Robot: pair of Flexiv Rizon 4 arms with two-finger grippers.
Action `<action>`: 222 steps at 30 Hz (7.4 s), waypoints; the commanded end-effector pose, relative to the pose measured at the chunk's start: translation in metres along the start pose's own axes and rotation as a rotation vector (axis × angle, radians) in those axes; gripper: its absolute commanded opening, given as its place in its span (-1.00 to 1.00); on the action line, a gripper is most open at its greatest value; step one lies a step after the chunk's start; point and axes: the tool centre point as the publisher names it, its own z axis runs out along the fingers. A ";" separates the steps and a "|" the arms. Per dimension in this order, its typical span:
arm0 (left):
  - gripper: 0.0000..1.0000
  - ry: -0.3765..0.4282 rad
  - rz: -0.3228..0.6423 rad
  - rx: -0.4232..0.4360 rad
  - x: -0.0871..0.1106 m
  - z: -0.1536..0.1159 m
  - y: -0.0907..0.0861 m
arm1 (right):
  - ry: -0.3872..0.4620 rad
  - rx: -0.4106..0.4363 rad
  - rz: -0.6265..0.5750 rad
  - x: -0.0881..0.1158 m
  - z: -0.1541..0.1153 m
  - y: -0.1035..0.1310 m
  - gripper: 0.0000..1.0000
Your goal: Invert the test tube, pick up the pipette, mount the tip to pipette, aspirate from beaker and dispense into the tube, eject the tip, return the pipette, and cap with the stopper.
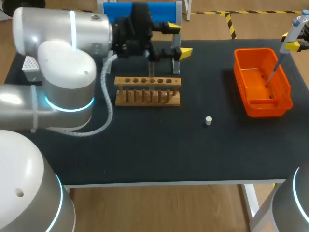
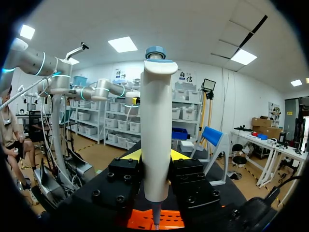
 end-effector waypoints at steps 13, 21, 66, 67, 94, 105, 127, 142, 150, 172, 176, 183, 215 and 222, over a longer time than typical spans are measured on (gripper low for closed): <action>1.00 0.015 0.032 -0.050 -0.009 0.140 -0.040 | 0.008 0.000 -0.001 -0.002 -0.003 -0.001 -1.00; 1.00 0.017 0.038 -0.051 -0.015 0.170 -0.050 | 0.008 0.000 -0.001 -0.002 -0.003 -0.001 -1.00; 1.00 0.024 0.053 -0.058 -0.015 0.182 -0.056 | -0.028 -0.002 0.067 -0.002 -0.004 -0.004 -1.00; 1.00 0.024 0.053 -0.058 -0.015 0.182 -0.056 | -0.028 -0.003 0.067 -0.002 -0.004 -0.004 -1.00; 1.00 0.023 0.050 -0.058 -0.017 0.184 -0.055 | -0.039 -0.004 0.061 -0.001 -0.006 -0.003 -1.00; 1.00 0.034 0.033 -0.061 -0.028 0.221 -0.059 | -0.039 -0.004 0.061 -0.001 -0.006 -0.003 -1.00; -1.00 0.053 0.051 -0.027 -0.031 0.269 -0.080 | -0.039 -0.004 0.061 -0.001 -0.006 -0.003 -1.00; -1.00 0.076 0.054 0.044 -0.027 0.293 -0.087 | -0.039 -0.004 0.061 -0.001 -0.006 -0.003 -1.00; -1.00 0.092 0.048 0.059 -0.026 0.302 -0.086 | -0.039 -0.004 0.061 -0.001 -0.006 -0.003 -1.00; -1.00 0.117 0.020 0.073 -0.020 0.318 -0.080 | -0.039 -0.004 0.061 -0.001 -0.006 -0.003 -1.00; -1.00 0.121 0.017 0.072 -0.020 0.319 -0.080 | -0.039 -0.004 0.061 -0.001 -0.006 -0.003 -1.00; -1.00 0.127 0.012 0.068 -0.020 0.321 -0.079 | -0.039 -0.004 0.061 -0.001 -0.006 -0.003 -1.00; -1.00 0.138 -0.026 0.055 -0.022 0.328 -0.065 | -0.039 -0.004 0.061 -0.001 -0.006 -0.003 -1.00; -1.00 0.139 -0.009 0.062 -0.021 0.328 -0.062 | -0.039 -0.004 0.061 -0.001 -0.006 -0.003 -1.00</action>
